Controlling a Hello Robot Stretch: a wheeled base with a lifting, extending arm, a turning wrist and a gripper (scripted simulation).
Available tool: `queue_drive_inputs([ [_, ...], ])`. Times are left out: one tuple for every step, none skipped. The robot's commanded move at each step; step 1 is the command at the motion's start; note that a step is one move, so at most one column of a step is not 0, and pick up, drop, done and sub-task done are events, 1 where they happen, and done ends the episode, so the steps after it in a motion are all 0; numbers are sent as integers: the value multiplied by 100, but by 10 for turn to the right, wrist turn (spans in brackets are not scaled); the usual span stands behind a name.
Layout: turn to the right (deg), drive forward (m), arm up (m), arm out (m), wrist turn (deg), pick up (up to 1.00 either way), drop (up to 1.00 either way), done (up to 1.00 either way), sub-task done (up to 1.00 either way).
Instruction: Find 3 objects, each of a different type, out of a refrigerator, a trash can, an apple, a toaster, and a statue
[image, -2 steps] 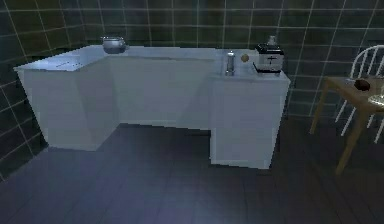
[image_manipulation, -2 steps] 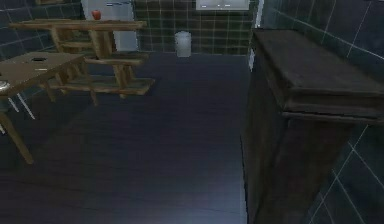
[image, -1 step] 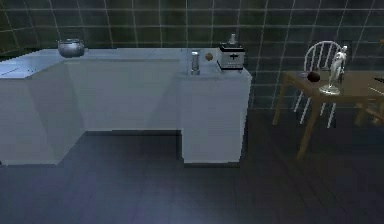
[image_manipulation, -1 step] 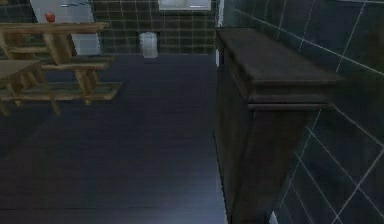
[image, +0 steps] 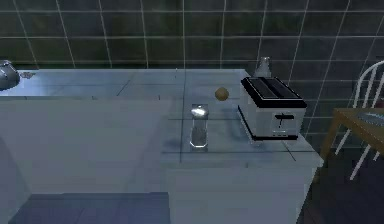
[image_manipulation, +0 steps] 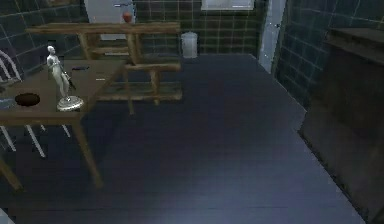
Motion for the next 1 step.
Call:
queue_drive_inputs([
  [180,0,0,0,0,0,0,0,0],
])
